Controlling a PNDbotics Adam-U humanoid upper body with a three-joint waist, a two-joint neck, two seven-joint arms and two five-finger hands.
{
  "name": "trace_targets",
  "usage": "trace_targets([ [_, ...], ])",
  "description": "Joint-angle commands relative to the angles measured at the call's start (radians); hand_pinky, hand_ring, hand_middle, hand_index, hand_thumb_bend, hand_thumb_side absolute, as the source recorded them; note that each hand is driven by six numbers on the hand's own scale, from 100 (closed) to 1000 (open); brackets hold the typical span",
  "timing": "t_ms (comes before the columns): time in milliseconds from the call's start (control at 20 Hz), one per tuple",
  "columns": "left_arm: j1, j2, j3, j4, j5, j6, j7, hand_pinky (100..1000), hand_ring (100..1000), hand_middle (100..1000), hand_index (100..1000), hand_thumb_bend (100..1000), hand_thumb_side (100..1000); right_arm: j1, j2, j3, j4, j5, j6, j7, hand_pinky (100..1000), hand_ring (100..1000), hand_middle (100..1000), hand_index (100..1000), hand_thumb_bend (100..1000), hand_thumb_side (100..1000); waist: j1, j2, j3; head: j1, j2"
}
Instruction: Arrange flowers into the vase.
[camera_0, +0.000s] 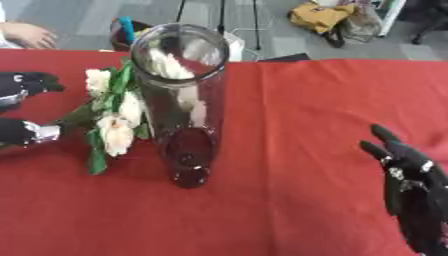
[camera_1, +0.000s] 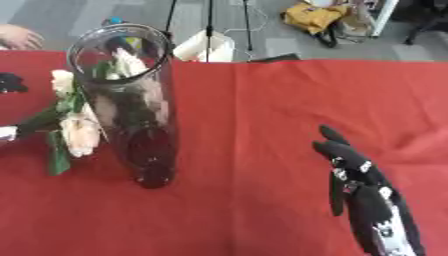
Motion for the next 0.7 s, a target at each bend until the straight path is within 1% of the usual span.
trace_targets([
  [50, -0.008, 0.035, 0.014, 0.003, -0.031, -0.016, -0.012, 897, 982, 1000, 1000, 437, 989, -0.01, 0.005, 0.003, -0.013, -0.001, 0.004, 0.002, 922, 1000, 186, 878, 100, 1000, 0.003, -0.018, -0.001, -0.001, -0.016],
  [150, -0.009, 0.031, 0.014, 0.011, -0.043, -0.016, -0.01, 890, 977, 1000, 1000, 425, 945, -0.012, 0.006, 0.004, -0.013, 0.0, 0.005, 0.003, 923, 1000, 183, 877, 100, 1000, 0.002, -0.015, -0.003, 0.001, -0.019],
  [200, -0.009, 0.029, 0.014, 0.014, -0.048, -0.014, -0.007, 890, 977, 1000, 1000, 425, 945, -0.013, 0.007, 0.005, -0.013, 0.001, 0.005, 0.004, 923, 1000, 183, 877, 100, 1000, 0.002, -0.014, -0.003, 0.001, -0.02],
  [250, -0.01, 0.027, 0.014, 0.018, -0.054, -0.012, -0.003, 874, 967, 1000, 1000, 416, 915, -0.013, 0.008, 0.005, -0.013, 0.002, 0.006, 0.005, 923, 1000, 180, 874, 100, 1000, 0.002, -0.013, -0.004, 0.002, -0.021],
  [350, -0.012, 0.021, 0.015, 0.025, -0.065, -0.003, 0.018, 870, 963, 1000, 1000, 413, 878, -0.015, 0.011, 0.006, -0.013, 0.005, 0.007, 0.008, 924, 1000, 176, 872, 100, 1000, 0.001, -0.009, -0.006, 0.004, -0.024],
  [700, -0.02, 0.001, 0.005, 0.061, -0.109, 0.011, 0.076, 851, 954, 992, 1000, 381, 864, -0.022, 0.022, 0.01, -0.013, 0.017, 0.007, 0.015, 926, 1000, 169, 869, 100, 1000, -0.003, 0.002, -0.013, 0.01, -0.034],
])
